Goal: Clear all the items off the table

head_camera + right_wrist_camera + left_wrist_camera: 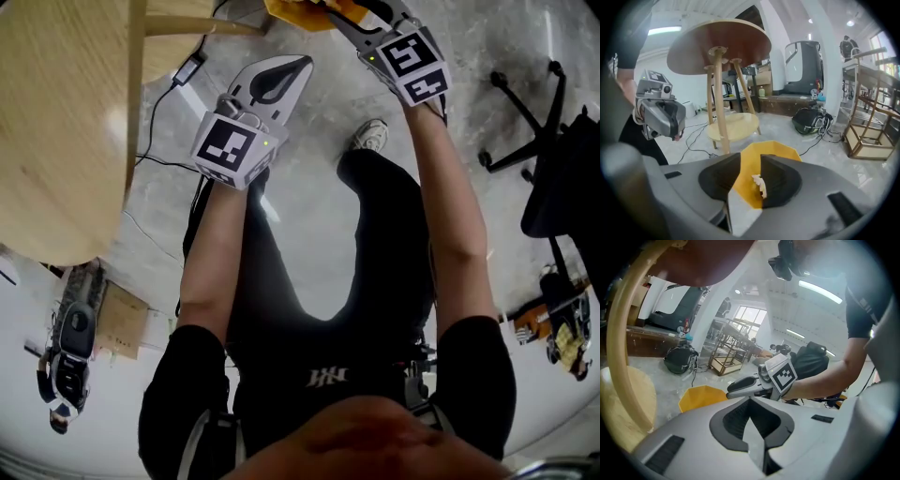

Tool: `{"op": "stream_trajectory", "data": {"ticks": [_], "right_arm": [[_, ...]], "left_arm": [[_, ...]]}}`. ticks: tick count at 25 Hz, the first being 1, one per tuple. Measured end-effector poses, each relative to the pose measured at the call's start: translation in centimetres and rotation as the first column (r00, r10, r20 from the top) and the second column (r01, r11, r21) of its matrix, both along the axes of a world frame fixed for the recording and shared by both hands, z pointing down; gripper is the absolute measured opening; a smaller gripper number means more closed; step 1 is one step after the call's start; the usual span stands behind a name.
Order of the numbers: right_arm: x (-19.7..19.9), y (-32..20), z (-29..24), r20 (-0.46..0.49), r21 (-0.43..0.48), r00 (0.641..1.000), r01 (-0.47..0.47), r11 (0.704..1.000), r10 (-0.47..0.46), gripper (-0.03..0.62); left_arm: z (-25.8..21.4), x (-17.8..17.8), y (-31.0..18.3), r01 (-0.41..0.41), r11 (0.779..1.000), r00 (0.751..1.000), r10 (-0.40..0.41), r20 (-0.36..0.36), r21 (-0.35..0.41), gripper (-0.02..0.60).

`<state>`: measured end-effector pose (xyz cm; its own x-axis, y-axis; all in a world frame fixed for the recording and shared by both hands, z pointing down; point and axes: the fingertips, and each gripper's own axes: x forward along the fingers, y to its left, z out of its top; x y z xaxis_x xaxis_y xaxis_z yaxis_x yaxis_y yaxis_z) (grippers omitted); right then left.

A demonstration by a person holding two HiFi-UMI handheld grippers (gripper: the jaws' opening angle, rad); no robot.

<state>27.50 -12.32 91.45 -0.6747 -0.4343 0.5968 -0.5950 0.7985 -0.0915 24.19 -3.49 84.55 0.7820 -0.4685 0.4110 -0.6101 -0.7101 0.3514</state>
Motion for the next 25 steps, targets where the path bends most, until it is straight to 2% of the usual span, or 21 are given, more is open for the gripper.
{"op": "stream_trajectory", "data": {"ticks": [3,5,9,12,15,18,22,25], "right_arm": [[-0.4,2.0,-5.8,0.019,-0.008,0.999,0.03,1.0,-0.03,0.052],[-0.5,3.6,-10.5,0.036,-0.018,0.998,0.055,0.998,-0.054,0.005],[-1.4,7.5,-23.1,0.113,-0.017,0.99,0.086,0.996,-0.084,0.005],[-2.3,9.7,-34.8,0.182,0.047,0.97,0.152,0.987,-0.158,0.005],[-4.2,11.6,-45.3,0.255,0.106,0.936,0.222,0.969,-0.243,0.003],[-6.7,14.1,-53.4,0.298,0.154,0.904,0.272,0.95,-0.307,0.003],[-12.3,17.3,-60.5,0.328,0.209,0.858,0.342,0.916,-0.395,0.003],[-16.7,19.4,-63.9,0.342,0.23,0.835,0.37,0.9,-0.431,0.003]], "left_arm": [[-5.6,1.2,1.4,-0.019,1.0,0.999,0.019,-0.025,-0.008,0.012],[-10.0,2.2,2.8,-0.032,0.999,0.998,0.03,-0.057,-0.031,0.012],[-21.0,2.4,5.9,-0.054,0.998,0.996,0.051,-0.068,-0.039,0.012],[-30.0,1.4,7.3,0.019,1.0,0.996,-0.019,-0.086,-0.004,0.012],[-37.6,-1.7,7.9,0.103,0.994,0.992,-0.1,-0.079,0.037,0.012],[-44.2,-6.5,8.5,0.199,0.977,0.977,-0.193,-0.088,0.075,0.012],[-51.3,-13.4,9.5,0.255,0.949,0.967,-0.247,-0.065,0.186,0.012],[-54.8,-18.2,10.5,0.267,0.937,0.964,-0.26,-0.062,0.223,0.012]]}}
